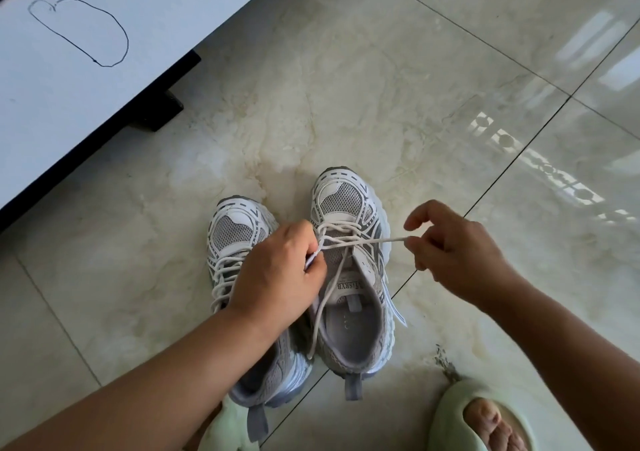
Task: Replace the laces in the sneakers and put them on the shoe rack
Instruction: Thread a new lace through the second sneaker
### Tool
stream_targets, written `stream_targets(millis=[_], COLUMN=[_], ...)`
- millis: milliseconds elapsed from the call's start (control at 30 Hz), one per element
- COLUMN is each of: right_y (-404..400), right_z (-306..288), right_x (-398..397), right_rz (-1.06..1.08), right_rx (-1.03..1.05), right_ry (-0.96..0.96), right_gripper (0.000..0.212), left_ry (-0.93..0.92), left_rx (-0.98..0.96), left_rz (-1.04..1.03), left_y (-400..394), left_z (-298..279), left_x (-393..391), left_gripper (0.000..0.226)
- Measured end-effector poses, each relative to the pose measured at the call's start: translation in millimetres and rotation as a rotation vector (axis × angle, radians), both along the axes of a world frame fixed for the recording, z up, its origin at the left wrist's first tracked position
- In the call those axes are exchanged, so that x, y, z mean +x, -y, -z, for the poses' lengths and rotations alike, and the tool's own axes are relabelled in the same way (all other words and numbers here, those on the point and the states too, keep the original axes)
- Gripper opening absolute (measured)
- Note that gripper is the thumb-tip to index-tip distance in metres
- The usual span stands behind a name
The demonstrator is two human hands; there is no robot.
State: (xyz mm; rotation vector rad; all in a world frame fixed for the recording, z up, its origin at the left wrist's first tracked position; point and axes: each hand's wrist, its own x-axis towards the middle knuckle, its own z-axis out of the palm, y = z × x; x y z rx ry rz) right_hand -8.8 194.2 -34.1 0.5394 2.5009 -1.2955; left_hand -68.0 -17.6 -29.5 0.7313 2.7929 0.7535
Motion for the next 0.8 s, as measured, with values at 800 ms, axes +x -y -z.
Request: stream_targets(millis=[800], right_y=[0], right_z=[-27], right_x=[-15], right_rz=[-0.069], right_rx=[-0.212], right_ry=[-0.318], right_gripper=[0.009], left_ry=[0.156], left_rx=[0.388], left_rz=[0.112], left_y=[-21], left_z=[-14], left_x=[14], left_gripper=[0.036])
